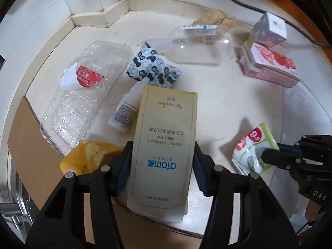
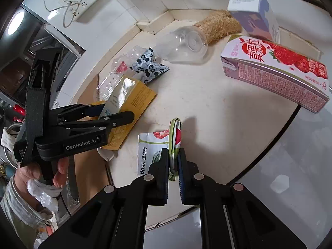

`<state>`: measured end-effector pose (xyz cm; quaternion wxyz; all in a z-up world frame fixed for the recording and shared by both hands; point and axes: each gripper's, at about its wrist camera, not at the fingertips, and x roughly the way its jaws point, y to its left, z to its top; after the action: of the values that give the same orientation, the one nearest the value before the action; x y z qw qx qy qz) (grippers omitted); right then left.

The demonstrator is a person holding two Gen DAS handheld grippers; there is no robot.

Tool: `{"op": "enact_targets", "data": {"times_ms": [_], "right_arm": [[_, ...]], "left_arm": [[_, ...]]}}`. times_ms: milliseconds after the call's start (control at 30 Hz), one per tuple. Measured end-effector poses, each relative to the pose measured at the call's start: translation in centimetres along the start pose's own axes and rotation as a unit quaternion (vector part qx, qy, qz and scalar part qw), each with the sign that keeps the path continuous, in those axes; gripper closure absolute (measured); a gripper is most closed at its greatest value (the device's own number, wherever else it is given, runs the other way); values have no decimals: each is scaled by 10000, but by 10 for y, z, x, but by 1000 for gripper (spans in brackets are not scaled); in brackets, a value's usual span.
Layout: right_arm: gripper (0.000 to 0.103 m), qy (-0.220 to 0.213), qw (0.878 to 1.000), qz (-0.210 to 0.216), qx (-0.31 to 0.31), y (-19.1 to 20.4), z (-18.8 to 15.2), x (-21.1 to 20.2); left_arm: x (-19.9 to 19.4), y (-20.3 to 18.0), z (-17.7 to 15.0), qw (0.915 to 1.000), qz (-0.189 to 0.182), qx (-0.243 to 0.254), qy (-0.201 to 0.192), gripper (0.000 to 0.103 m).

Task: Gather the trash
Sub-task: 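Grasp the green-white wrapper with the right tool while the left grasps the white toothpaste box, then carry wrapper and toothpaste box down to the bin and open both tools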

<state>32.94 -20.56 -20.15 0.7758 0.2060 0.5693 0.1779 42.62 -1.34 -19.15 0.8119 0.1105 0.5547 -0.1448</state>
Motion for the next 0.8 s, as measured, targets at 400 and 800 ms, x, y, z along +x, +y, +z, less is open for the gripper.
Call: {"op": "enact_targets", "data": {"times_ms": [400,800], "right_arm": [[95,-427,9989,-29,191,20,-28,-71],[95,-1013,9948,-74,123,87,-130,-177]], "left_arm": [[-89,-17,-39,9983,-264,-302,-434,54],[-212,-66,-149,9934,-648,-127,-936,54]]}}
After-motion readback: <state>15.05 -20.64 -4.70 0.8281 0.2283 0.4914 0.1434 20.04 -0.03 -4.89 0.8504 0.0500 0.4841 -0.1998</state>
